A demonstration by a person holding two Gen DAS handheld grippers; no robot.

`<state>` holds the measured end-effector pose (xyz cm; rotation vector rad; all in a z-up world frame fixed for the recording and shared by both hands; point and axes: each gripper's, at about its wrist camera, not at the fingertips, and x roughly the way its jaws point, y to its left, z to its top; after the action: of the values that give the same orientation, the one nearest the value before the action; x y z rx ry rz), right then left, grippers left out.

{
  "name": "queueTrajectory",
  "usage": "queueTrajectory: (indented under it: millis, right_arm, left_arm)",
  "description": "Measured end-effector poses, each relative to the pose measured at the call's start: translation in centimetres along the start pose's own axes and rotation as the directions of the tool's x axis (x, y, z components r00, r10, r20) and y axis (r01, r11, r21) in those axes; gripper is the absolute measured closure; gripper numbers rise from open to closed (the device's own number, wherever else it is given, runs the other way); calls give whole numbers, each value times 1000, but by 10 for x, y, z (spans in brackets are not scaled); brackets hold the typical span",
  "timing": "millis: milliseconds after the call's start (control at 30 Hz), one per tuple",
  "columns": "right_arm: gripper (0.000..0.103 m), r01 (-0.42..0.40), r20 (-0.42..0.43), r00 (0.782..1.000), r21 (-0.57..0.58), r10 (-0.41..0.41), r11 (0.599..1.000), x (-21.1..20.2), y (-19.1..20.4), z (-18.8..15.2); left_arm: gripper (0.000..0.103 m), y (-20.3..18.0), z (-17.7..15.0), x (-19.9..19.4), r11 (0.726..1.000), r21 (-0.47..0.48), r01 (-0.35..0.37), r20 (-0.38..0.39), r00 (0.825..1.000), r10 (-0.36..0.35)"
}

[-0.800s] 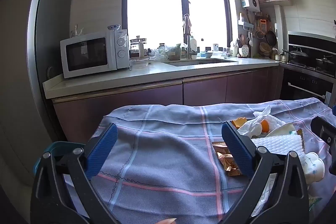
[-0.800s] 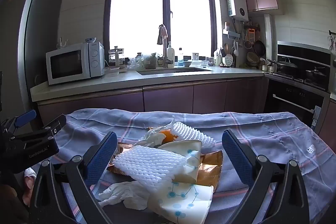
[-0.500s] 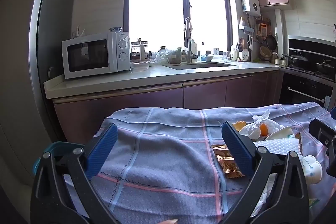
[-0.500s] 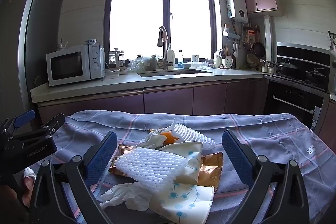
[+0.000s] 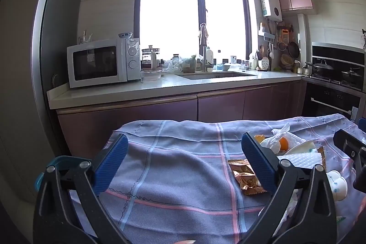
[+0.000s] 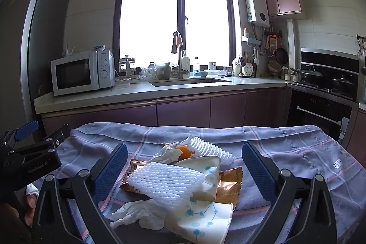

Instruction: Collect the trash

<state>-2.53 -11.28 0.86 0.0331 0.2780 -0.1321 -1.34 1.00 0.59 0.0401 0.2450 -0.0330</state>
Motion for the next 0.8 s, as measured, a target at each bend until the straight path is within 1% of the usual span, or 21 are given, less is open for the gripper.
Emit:
queueTrajectory:
  millis: [800]
  right_arm:
    - [6, -3, 5, 1000, 5, 3, 1000, 1, -1, 0]
  left_arm:
    - [5, 1, 3, -1, 1000, -10, 7, -2, 1000, -7]
